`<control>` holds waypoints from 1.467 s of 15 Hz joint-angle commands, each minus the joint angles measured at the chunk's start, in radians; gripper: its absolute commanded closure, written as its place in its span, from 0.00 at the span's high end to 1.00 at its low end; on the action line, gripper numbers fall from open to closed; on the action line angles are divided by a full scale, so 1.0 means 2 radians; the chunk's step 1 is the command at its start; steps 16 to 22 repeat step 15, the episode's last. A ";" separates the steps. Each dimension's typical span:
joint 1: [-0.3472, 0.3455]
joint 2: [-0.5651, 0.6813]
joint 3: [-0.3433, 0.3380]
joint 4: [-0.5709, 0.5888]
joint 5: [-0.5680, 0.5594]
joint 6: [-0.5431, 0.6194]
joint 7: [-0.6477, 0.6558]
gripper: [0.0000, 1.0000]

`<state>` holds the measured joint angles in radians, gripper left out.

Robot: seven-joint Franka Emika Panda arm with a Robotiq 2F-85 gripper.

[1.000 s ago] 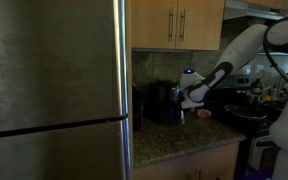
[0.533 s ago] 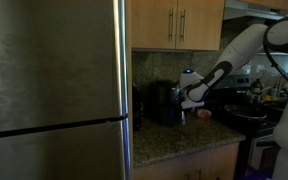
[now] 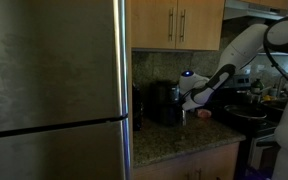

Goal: Open the basket of the air fryer

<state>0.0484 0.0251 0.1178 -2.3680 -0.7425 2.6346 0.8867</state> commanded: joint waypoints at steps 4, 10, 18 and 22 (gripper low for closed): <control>-0.002 -0.004 -0.003 -0.009 -0.049 0.051 0.049 1.00; -0.002 -0.008 -0.008 -0.001 -0.140 0.039 0.150 1.00; 0.000 0.000 -0.004 0.001 -0.155 0.034 0.174 1.00; 0.000 0.000 -0.004 0.001 -0.155 0.034 0.174 1.00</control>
